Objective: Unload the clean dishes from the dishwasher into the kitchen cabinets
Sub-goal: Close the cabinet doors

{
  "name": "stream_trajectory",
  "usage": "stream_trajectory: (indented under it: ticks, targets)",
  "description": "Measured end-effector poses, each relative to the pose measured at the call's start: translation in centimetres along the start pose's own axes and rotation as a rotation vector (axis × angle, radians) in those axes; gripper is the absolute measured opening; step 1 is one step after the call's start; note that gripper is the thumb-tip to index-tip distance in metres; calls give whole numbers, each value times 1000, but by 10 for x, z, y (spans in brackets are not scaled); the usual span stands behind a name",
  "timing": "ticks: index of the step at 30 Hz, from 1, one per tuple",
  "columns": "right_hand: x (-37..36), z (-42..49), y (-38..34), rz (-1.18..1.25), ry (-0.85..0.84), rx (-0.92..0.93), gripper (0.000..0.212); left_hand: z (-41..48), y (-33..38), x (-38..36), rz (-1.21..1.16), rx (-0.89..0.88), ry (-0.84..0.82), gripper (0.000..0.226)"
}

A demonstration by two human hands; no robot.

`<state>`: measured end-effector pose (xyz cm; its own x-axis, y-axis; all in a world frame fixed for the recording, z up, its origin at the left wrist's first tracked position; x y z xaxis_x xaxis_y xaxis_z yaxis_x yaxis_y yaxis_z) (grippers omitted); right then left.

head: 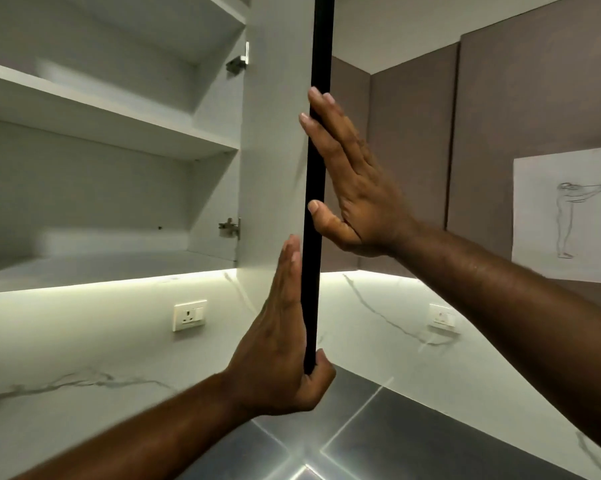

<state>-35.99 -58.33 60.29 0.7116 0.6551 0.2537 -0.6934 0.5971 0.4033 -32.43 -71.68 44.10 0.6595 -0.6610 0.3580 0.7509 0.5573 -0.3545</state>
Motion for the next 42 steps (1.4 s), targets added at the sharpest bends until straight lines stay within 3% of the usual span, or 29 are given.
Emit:
stream_trajectory:
  ticks: [6, 14, 24, 33, 42]
  targets:
    - [12, -34, 56, 2, -22, -84, 81, 26, -1, -62, -61, -27, -43, 101]
    - [21, -80, 136, 9, -71, -284, 88, 58, -5, -157, -6, -2, -53, 94]
    - [28, -124, 216, -251, -150, -343, 85, 90, -19, -256, 120, 36, -67, 90]
    - [23, -146, 245, -389, -231, -429, 79, 102, -33, -301, 169, 64, -92, 87]
    - [17, -158, 226, -491, -239, -550, 70, 95, -36, -300, 177, -10, -50, 78]
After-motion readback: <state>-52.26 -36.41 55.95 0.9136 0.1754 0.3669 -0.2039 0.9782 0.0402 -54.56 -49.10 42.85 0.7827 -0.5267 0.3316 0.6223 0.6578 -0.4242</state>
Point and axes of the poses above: each hand's wrist, its own z-axis towards the middle knuckle, its own x-axis out of the back of the hand, y = z × x, the point moved 1 cm from there along z, towards the middle knuckle, and after that the axes turned 11 degrees about -x, right-handed, at the moved point
